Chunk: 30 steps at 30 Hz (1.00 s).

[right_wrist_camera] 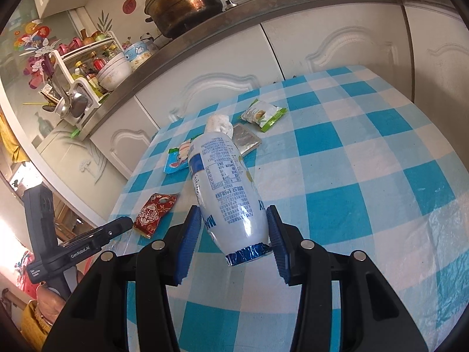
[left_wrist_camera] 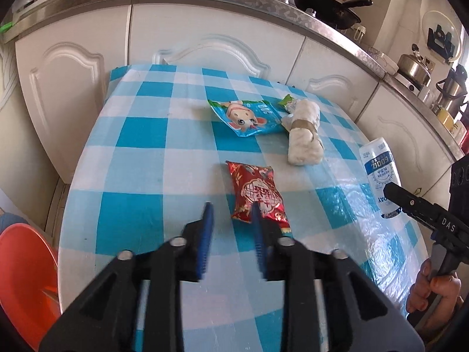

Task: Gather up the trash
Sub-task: 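Carry the snack packet and bottle to the red bucket and release both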

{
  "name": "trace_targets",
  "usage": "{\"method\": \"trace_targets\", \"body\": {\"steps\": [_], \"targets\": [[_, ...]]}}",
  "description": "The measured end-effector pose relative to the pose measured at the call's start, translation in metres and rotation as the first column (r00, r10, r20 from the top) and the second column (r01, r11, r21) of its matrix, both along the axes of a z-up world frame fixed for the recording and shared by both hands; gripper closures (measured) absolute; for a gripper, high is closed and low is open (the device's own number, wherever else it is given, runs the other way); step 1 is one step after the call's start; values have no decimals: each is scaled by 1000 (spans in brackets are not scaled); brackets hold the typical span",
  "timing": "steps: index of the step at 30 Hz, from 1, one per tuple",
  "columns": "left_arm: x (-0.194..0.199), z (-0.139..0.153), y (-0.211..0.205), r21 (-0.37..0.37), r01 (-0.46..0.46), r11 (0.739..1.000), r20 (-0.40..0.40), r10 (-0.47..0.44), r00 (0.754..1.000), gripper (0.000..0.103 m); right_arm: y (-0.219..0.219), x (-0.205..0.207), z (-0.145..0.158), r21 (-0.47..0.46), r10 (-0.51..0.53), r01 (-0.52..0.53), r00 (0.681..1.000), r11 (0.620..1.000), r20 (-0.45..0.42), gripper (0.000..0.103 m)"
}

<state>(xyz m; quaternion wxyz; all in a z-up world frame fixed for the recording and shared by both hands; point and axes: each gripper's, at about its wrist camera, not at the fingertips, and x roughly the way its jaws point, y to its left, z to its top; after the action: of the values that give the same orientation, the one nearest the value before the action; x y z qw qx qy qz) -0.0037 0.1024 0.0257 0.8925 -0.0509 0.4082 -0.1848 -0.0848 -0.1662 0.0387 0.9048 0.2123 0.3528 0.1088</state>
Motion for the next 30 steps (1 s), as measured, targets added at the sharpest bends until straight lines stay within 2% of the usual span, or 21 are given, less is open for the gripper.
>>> {"method": "trace_targets", "body": {"steps": [2, 5, 7, 8, 11, 13, 21, 30], "targets": [[-2, 2, -4, 20, 13, 1000, 16, -13, 1000, 30, -2, -3, -2, 16, -5, 5, 1000, 1000, -7, 56], [3, 7, -23, 67, 76, 995, 44, -79, 996, 28, -4, -6, -3, 46, -7, 7, 1000, 999, -15, 55], [10, 5, -39, 128, 94, 987, 38, -99, 994, 28, -4, -8, -3, 53, -6, 7, 1000, 999, -15, 55], [14, 1, -47, 160, 99, 982, 25, -104, 994, 30, -3, -10, -2, 54, -6, 7, 1000, 999, -15, 55], [27, -10, -59, 204, 88, 975, -19, -86, 996, 54, -2, -15, 0, 53, -4, 5, 1000, 999, -10, 55], [28, -11, -62, 215, 82, 973, -11, -82, 997, 56, -1, -18, 2, 48, -5, 5, 1000, 999, -8, 55], [10, -8, -45, 152, 44, 987, -8, -43, 999, 59, 5, -28, 2, 69, 8, -7, 1000, 998, -19, 55], [-39, 10, 6, 80, -40, 996, 34, 38, 999, 59, 39, -34, -1, 67, 82, -79, 995, 995, -47, 55]]}}
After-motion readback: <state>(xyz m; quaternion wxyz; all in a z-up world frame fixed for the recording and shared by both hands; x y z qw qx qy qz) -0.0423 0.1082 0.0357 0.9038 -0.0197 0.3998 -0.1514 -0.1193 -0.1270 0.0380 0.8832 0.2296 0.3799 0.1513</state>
